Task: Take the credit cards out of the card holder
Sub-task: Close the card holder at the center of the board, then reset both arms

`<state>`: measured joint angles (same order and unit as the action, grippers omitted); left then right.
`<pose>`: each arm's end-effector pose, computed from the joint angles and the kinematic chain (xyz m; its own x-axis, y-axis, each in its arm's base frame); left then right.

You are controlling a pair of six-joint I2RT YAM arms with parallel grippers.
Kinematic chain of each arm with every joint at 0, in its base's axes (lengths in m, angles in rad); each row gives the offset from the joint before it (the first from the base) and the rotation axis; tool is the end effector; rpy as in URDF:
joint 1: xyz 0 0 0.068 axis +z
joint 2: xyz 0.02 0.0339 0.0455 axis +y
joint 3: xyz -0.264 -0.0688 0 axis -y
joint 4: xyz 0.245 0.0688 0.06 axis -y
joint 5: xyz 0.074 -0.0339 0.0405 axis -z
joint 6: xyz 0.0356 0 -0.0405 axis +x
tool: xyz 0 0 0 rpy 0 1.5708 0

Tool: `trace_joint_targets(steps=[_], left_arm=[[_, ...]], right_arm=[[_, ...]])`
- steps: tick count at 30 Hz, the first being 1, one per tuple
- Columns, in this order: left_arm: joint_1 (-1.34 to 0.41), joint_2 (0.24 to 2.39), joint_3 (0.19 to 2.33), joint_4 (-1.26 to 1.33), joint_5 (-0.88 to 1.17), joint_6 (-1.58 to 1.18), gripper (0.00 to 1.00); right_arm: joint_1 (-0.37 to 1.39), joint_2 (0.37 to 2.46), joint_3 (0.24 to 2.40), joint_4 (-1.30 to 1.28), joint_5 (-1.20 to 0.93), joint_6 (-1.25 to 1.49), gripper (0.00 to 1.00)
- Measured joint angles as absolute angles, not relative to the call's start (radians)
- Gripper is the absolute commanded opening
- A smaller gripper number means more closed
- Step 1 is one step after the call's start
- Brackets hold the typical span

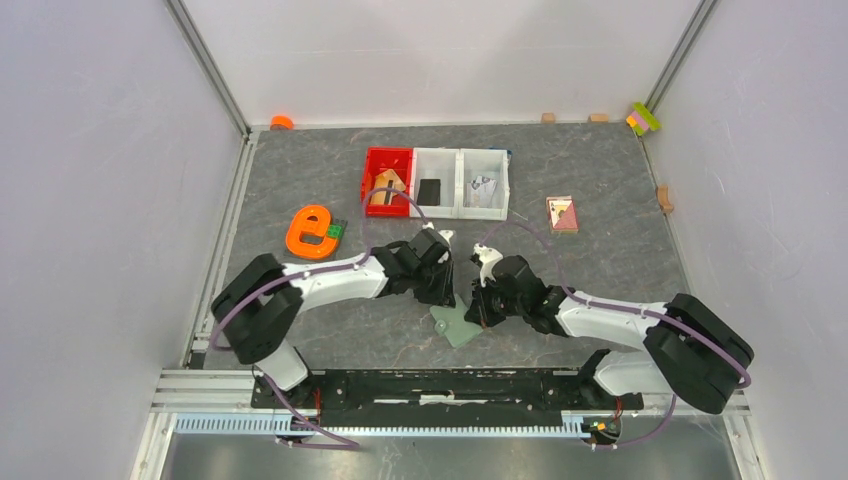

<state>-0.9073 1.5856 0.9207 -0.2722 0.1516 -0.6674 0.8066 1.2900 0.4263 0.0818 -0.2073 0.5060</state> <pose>0.1919 -0.2542 0.1855 -0.9059 0.1654 -0.3897 0.3478 0.8158 -0.4621 0.1531 0.1703 0.1432 -0.8179 -0.1679 -0.5504 -0.4700 0.7466 0.4708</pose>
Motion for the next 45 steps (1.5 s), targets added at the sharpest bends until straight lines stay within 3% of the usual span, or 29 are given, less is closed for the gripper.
trace_joint_targets(steps=[12,15,22,24,26,29,30,31,37,41,45], left_arm=[[-0.899,1.673,0.910,-0.222,0.158,-0.663,0.27],[-0.898,1.629,0.910,-0.262,0.121,-0.650,0.30],[-0.850,1.345,0.910,-0.363,-0.026,-0.615,0.48],[-0.802,1.281,0.910,-0.383,-0.054,-0.607,0.54],[-0.752,1.242,0.910,-0.406,-0.078,-0.596,0.62],[-0.689,1.207,0.910,-0.448,-0.133,-0.575,0.89],[-0.676,1.198,0.910,-0.460,-0.155,-0.567,0.99],[-0.664,1.187,0.910,-0.478,-0.193,-0.564,1.00],[-0.642,1.145,0.909,-0.510,-0.438,-0.538,1.00],[-0.641,1.120,0.837,-0.381,-0.535,-0.474,1.00],[-0.615,1.040,0.657,-0.210,-0.606,-0.386,1.00]], right_arm=[[0.807,1.225,0.446,-0.005,-0.132,0.434,0.07],[0.807,1.159,0.472,-0.072,-0.054,0.397,0.10],[0.802,0.969,0.507,-0.144,0.272,0.308,0.25],[0.802,0.933,0.507,-0.143,0.366,0.276,0.36],[0.802,0.914,0.508,-0.143,0.465,0.236,0.62],[0.802,0.902,0.508,-0.134,0.630,0.174,0.96],[0.802,0.898,0.504,-0.111,0.689,0.137,0.98],[0.801,0.892,0.493,-0.081,0.734,0.107,0.98],[0.794,0.872,0.393,0.107,0.871,-0.083,0.98],[0.743,0.874,0.376,0.187,0.834,-0.098,0.98],[0.582,0.863,0.326,0.273,0.745,-0.074,0.98]])
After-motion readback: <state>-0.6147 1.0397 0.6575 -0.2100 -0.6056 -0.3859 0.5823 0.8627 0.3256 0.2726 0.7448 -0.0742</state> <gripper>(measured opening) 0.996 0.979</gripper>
